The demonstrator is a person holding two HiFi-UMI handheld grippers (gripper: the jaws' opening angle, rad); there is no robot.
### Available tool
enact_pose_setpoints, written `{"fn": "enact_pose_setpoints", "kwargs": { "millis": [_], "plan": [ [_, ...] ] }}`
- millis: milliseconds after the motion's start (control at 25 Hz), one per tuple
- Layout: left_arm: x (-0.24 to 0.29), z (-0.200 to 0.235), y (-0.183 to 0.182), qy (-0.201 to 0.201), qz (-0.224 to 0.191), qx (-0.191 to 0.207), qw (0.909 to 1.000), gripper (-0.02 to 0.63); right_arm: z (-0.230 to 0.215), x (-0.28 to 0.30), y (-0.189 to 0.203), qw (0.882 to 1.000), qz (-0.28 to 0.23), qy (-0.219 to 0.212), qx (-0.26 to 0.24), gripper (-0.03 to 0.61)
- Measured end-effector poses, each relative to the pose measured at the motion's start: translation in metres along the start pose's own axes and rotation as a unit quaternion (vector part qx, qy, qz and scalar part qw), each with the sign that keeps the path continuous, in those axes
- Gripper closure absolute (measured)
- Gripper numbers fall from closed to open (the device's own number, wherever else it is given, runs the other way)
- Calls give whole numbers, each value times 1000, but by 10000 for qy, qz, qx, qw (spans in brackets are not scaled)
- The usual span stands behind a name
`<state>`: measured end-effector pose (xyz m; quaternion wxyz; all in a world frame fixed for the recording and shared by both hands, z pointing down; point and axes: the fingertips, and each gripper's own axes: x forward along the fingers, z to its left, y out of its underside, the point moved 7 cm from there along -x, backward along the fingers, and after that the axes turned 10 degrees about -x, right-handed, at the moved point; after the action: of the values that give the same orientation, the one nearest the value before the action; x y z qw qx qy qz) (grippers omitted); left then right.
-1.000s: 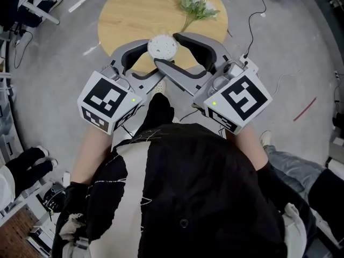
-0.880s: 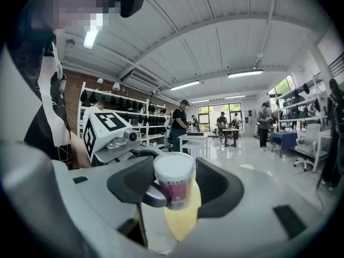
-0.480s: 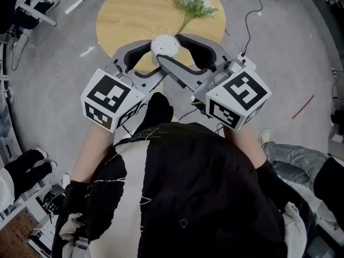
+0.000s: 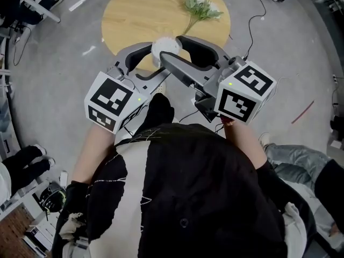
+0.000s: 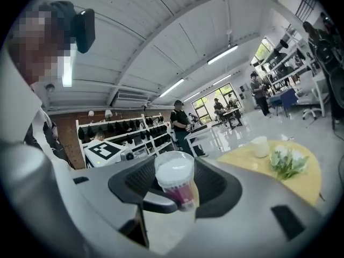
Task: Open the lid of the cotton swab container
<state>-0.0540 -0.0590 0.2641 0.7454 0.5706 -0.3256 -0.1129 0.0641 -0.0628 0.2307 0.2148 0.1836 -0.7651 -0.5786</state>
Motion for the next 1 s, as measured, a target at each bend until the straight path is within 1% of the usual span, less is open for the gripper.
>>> {"fn": "enact_pose_setpoints", "kwargs": {
  "millis": [440,840,1000],
  "plan": [
    [-2,3,-1,53,9,17,10000,364,-1,2,-1,10000,25,-65,-15,342],
    [2,-4,-1,158,-26,17,9999,364,1,-5,1,9992,31,97,-380,333],
    [0,-4,0,163,-24,-20,9999,365,1,-5,-3,9991,-22,143,-405,336]
  ]
}}
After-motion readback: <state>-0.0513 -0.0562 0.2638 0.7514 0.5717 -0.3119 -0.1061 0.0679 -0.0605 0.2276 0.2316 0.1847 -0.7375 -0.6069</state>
